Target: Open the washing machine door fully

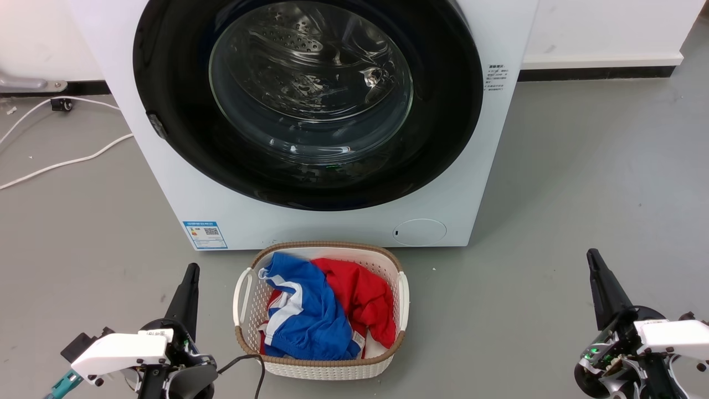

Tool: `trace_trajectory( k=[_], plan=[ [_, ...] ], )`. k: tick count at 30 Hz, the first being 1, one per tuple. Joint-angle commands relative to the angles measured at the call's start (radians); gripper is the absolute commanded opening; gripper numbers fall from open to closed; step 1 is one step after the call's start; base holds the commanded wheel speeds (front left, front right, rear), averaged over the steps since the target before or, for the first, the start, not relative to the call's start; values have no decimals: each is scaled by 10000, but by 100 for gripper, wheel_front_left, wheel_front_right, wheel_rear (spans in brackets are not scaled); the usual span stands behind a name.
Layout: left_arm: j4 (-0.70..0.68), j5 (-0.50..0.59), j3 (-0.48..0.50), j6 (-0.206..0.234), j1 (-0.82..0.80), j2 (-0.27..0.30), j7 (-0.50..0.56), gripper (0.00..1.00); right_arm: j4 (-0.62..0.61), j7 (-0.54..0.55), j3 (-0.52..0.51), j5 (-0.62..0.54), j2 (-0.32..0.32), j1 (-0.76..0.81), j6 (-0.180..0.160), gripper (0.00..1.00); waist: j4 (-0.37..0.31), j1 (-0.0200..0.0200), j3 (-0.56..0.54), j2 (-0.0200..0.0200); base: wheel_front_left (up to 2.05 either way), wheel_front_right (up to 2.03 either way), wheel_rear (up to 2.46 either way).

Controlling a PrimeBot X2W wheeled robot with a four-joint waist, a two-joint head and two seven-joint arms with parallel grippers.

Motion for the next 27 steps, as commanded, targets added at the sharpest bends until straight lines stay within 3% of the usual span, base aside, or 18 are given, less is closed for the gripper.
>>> trace_trajectory(
  k=[1,14,15,27],
  plan=[
    [13,63,19,-29,-96,-2,27,0,9,24,-20,-49,35,-133,25,0,0,0,0,0,0,0,0],
    [16,74,48,-29,-99,-23,41,0,11,55,-53,-77,60,-138,25,0,0,0,0,0,0,0,0],
    [0,42,34,0,-2,-23,40,100,2,23,-36,-27,25,-1,-2,100,0,0,0,0,0,0,0],
    [-145,200,-512,1,167,-69,-424,100,-193,-281,172,-195,47,282,-1,100,-3,0,5,0,0,0,0]
  ],
)
